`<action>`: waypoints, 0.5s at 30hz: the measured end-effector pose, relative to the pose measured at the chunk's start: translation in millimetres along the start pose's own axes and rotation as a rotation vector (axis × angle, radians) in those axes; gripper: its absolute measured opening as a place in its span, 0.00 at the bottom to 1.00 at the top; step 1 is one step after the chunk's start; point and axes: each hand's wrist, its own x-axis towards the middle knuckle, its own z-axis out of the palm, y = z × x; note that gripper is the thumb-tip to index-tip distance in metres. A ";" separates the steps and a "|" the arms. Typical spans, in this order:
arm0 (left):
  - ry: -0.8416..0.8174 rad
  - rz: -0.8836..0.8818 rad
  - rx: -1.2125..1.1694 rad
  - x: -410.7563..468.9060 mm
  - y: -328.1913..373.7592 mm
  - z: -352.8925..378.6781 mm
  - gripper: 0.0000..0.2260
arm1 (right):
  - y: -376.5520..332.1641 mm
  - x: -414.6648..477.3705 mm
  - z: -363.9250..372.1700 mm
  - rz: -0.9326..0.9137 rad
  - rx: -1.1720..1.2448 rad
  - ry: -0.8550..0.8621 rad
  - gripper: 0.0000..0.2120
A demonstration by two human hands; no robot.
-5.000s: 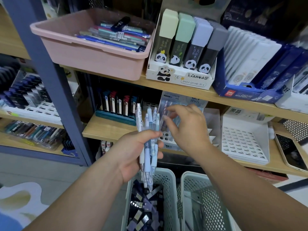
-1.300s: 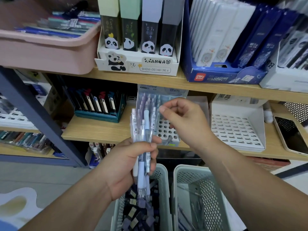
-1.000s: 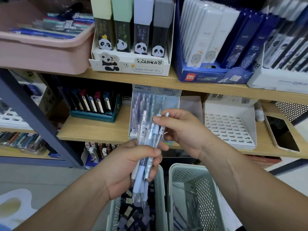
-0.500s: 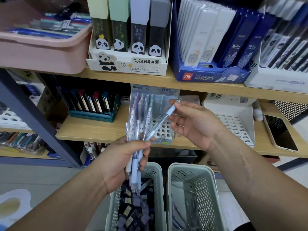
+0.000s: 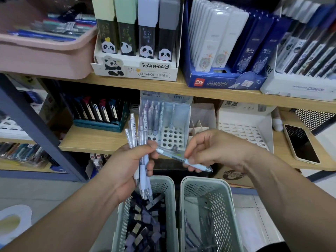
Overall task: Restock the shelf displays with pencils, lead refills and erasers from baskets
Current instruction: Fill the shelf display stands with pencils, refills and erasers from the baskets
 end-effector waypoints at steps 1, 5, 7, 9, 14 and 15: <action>-0.022 0.001 0.025 -0.6 -1.1 1.6 0.08 | 0.9 1.4 5.5 0.008 0.057 -0.029 0.04; -0.045 -0.004 0.048 -1.5 -3.3 6.5 0.10 | 3.7 9.6 18.3 0.005 0.134 -0.087 0.03; -0.043 0.001 0.046 -0.8 -2.9 5.8 0.12 | 4.3 12.1 21.6 0.005 0.152 -0.100 0.06; -0.046 -0.003 0.042 -0.8 -2.7 4.7 0.13 | 5.9 15.1 24.9 -0.001 0.214 -0.114 0.14; -0.031 -0.010 0.029 -0.1 -3.8 3.2 0.17 | 4.6 21.4 32.0 -0.001 0.315 -0.196 0.29; -0.029 -0.011 0.030 0.3 -3.6 3.5 0.18 | 4.2 22.4 32.4 0.000 0.316 -0.196 0.30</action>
